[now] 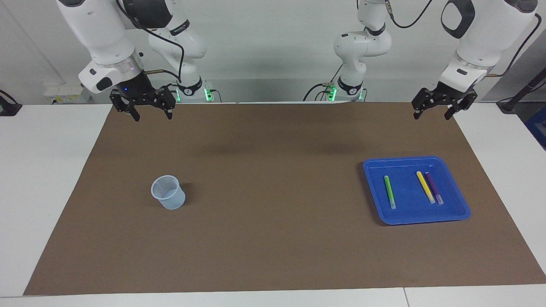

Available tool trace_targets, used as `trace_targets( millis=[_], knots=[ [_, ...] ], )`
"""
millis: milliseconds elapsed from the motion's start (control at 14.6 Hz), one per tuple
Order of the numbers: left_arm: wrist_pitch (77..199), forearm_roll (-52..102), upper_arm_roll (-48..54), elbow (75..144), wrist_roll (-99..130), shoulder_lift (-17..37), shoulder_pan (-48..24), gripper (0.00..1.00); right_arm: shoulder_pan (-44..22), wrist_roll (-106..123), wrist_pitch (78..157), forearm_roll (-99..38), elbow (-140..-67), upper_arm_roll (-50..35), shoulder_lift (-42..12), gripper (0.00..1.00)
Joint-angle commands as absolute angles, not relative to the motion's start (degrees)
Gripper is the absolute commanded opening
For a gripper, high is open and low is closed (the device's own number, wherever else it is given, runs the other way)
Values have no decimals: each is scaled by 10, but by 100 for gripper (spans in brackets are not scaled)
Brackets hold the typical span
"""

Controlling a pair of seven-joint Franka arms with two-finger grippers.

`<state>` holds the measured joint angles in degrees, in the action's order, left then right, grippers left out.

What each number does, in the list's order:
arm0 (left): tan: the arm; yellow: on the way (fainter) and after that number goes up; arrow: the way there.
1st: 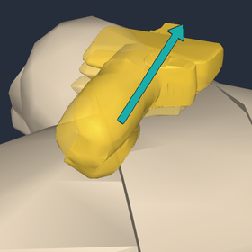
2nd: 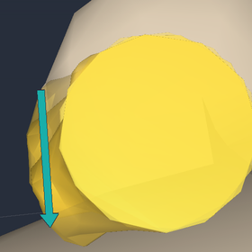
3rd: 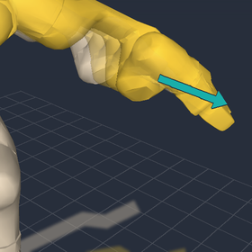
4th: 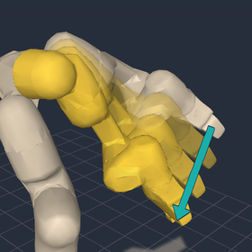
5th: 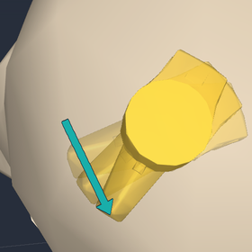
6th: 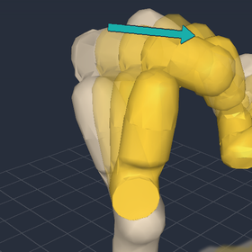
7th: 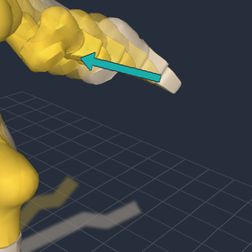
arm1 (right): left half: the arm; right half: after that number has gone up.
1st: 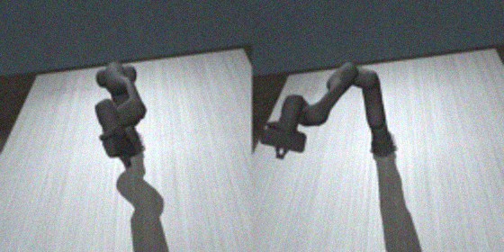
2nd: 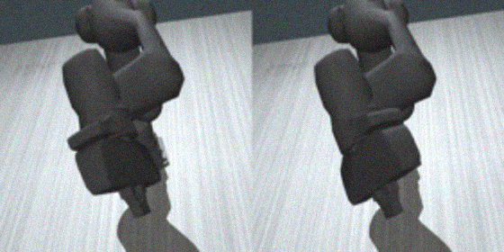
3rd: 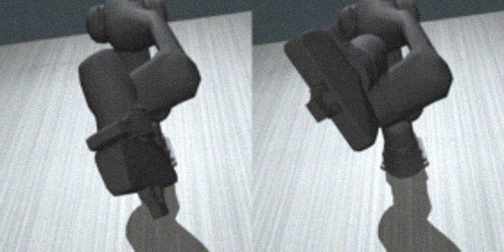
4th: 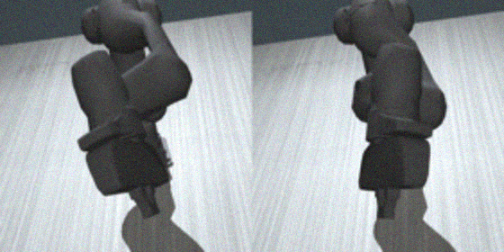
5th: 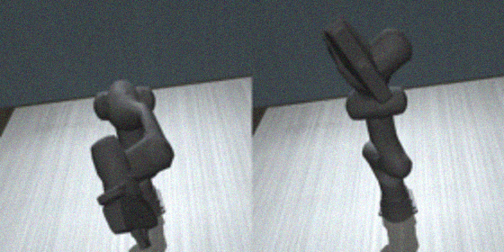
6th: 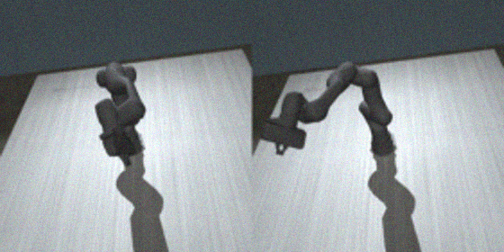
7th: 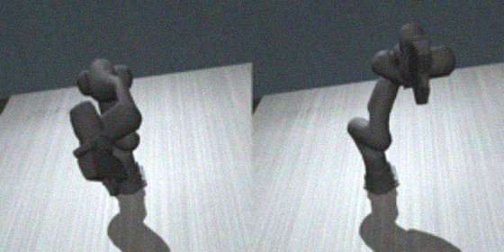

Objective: Right arm passes pens to left for tray arrangement

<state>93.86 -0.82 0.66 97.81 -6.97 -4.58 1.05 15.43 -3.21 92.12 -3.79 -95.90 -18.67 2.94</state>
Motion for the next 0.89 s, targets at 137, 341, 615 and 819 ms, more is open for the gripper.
trace_targets(
  millis=[137, 341, 615, 819],
  knots=[
    [930, 3, 5, 979, -47, -53, 10, 100, 162, -40, 921, -34, -967, -193, 39, 100],
    [932, 2, 5, 978, -45, -52, 6, 100, 163, -40, 918, -34, -967, -192, 39, 100],
    [930, 2, 4, 981, -47, -53, 6, 100, 163, -40, 916, -34, -966, -192, 40, 100],
    [928, 2, 4, 982, -47, -53, 7, 100, 163, -39, 916, -34, -966, -192, 41, 100]
  ],
)
